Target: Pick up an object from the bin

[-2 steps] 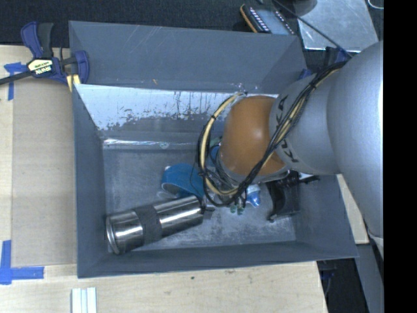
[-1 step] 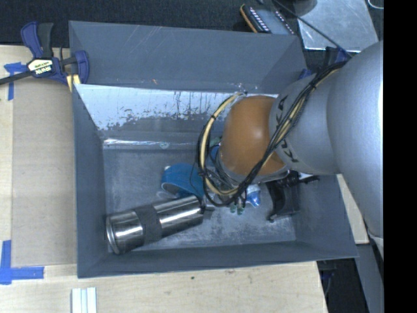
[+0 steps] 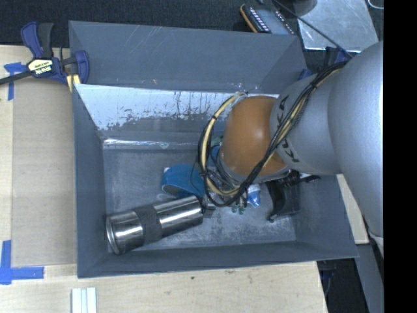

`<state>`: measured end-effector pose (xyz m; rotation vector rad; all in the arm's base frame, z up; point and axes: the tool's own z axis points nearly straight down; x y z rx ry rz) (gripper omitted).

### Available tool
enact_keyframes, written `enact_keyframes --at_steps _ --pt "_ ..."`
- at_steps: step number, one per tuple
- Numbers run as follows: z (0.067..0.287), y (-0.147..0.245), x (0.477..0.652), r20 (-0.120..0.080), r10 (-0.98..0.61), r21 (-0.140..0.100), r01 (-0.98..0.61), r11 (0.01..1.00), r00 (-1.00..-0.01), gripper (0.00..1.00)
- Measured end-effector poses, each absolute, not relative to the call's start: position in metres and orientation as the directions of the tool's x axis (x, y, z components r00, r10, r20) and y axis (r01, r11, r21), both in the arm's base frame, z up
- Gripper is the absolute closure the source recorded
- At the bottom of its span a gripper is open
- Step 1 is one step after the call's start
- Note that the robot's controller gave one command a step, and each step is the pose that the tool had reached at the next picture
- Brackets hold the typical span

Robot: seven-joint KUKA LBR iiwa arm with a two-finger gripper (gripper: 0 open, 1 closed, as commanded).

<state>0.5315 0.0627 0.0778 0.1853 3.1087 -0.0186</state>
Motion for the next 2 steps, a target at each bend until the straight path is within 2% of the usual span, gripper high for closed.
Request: enact_keyframes --at_steps 1,2 --pt "0.0752 0.0677 0.5279 -0.017 0.079 -0.012 0.079 0.997 -0.997 0.00" --pt "0.0768 0.0681 0.5287 -0.020 0.080 -0.010 0.080 0.997 -0.997 1.00"
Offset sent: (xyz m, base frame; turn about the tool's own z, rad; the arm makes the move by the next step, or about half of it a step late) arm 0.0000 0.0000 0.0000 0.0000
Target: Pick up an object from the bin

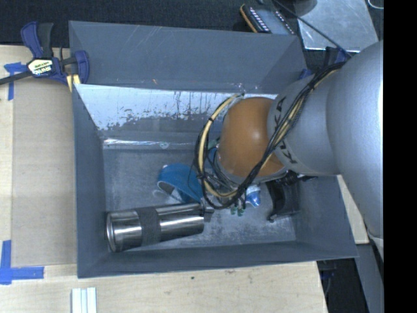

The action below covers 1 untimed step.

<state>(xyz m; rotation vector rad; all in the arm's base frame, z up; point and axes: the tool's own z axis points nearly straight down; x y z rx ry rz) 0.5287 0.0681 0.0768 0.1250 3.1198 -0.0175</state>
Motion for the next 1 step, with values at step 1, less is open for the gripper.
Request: enact_keyframes --at_steps 1 --pt "0.0769 0.0681 0.5287 -0.020 0.080 -0.010 0.080 0.997 -0.997 1.00"
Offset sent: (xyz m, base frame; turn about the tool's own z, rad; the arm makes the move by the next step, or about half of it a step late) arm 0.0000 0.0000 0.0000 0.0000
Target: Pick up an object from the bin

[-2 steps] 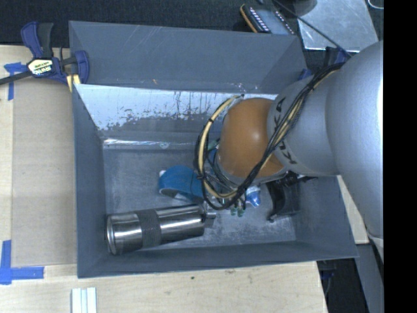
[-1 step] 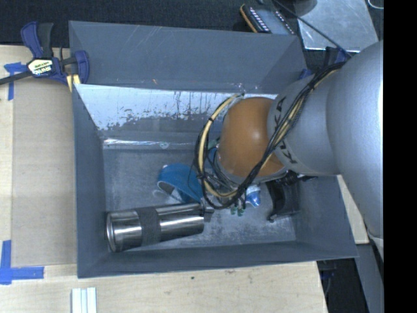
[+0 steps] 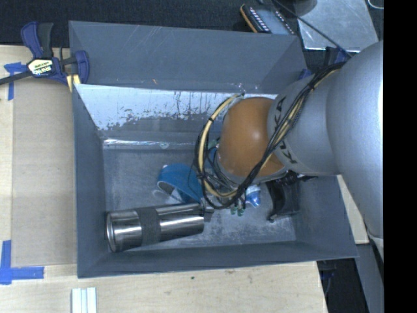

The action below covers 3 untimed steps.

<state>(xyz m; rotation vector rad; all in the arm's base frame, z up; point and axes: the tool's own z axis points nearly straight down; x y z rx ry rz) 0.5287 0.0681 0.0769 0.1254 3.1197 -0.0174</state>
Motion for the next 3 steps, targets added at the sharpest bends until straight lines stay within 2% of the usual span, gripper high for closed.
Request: enact_keyframes --at_steps 3 --pt "0.0769 0.0681 0.5288 -0.020 0.080 -0.010 0.081 0.997 -0.997 1.00"
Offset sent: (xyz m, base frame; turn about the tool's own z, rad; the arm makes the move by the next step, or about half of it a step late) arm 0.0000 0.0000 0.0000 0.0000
